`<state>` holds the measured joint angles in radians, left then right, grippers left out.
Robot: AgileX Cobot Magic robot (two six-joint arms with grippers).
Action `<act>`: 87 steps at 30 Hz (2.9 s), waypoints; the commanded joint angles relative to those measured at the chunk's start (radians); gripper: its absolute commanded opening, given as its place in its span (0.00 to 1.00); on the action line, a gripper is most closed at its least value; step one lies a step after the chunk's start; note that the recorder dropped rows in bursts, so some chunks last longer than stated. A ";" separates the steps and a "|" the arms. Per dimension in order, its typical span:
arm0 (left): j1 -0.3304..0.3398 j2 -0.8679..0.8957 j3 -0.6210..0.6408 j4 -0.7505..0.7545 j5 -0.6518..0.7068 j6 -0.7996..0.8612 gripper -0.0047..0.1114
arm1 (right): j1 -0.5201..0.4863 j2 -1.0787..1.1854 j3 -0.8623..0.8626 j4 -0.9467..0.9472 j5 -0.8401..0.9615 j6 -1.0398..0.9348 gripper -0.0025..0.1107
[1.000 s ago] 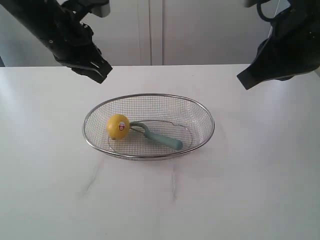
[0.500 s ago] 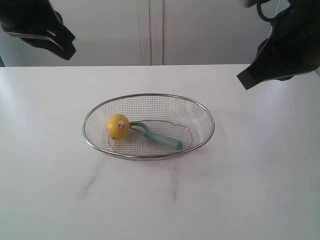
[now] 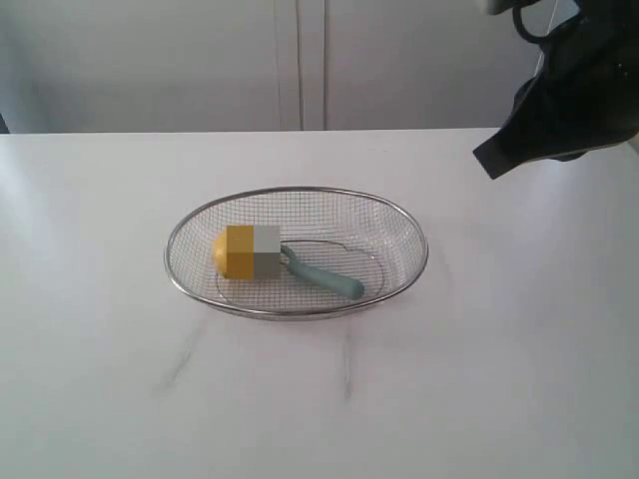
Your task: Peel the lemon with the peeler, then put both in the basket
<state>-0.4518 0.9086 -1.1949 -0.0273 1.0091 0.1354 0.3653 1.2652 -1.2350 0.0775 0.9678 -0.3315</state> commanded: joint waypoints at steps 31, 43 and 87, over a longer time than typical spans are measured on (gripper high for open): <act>0.002 -0.161 0.151 -0.102 -0.406 -0.001 0.04 | -0.008 -0.007 0.003 0.000 -0.005 0.004 0.02; 0.073 -0.298 0.645 -0.100 -0.869 0.045 0.04 | -0.008 -0.007 0.003 0.000 -0.005 0.004 0.02; 0.488 -0.909 1.195 -0.106 -0.799 -0.143 0.04 | -0.008 -0.007 0.003 -0.001 -0.007 0.004 0.02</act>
<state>0.0331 0.0064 -0.0036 -0.1169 0.1946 0.0000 0.3653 1.2652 -1.2350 0.0775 0.9654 -0.3315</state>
